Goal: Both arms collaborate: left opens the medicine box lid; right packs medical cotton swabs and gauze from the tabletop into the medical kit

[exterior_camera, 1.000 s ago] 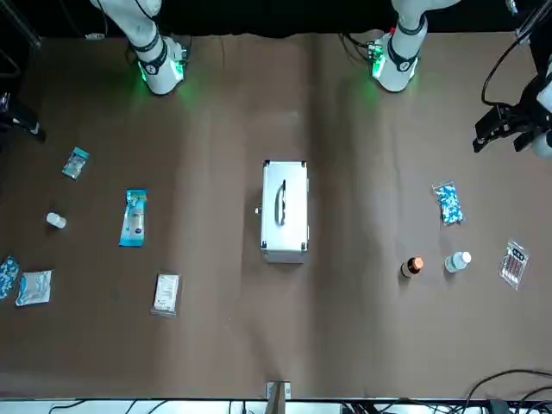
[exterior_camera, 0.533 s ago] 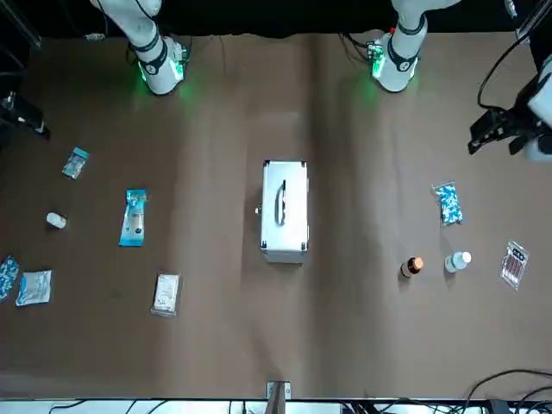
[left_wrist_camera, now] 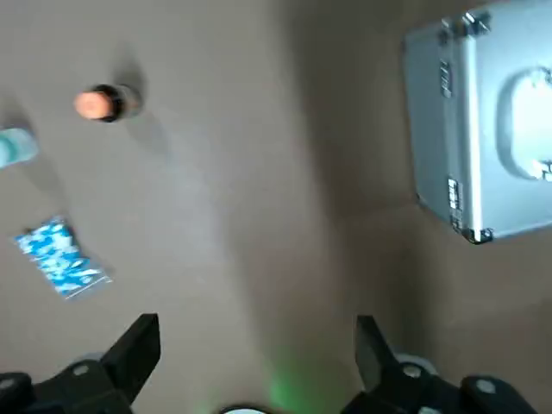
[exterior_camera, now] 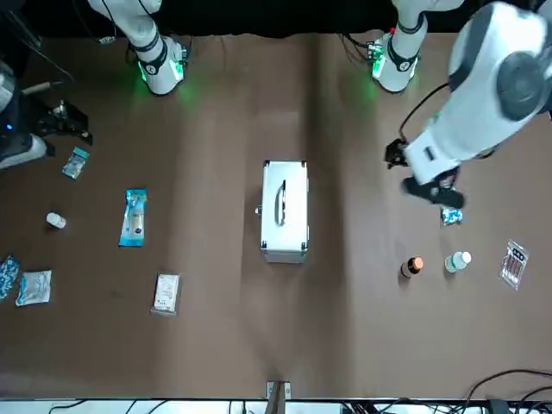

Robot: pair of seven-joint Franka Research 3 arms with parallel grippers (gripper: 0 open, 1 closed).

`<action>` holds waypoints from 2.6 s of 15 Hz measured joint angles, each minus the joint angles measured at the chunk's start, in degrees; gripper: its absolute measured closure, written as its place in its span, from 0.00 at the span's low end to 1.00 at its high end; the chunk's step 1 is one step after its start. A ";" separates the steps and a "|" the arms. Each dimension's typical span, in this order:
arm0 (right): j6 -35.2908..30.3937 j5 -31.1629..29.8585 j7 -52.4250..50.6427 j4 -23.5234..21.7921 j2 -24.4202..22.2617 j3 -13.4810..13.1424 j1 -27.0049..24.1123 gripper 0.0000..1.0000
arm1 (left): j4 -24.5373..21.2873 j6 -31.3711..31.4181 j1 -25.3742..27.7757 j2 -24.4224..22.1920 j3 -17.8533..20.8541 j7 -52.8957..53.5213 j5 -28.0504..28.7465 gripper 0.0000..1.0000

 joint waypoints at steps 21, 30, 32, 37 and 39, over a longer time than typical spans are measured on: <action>15.03 5.87 -30.01 -0.06 17.95 0.22 15.04 0.01 | 0.48 25.35 -19.34 14.73 -0.03 -32.16 -8.84 0.01; 27.34 16.35 -62.98 -0.25 26.82 -0.13 17.12 0.01 | 0.79 34.02 -22.41 20.12 0.38 -37.54 -2.80 0.21; 28.22 22.14 -70.26 -0.38 29.47 -0.54 16.57 0.01 | 1.01 34.14 -22.50 20.47 0.51 -37.59 -2.57 0.26; 33.13 32.32 -79.88 -3.39 34.38 -0.40 16.00 0.01 | 1.54 34.14 -22.52 20.56 0.62 -37.62 -1.00 0.48; 34.90 34.37 -80.04 -5.63 34.40 -0.26 16.48 0.02 | 1.55 34.14 -22.68 20.59 0.62 -37.62 -0.45 0.53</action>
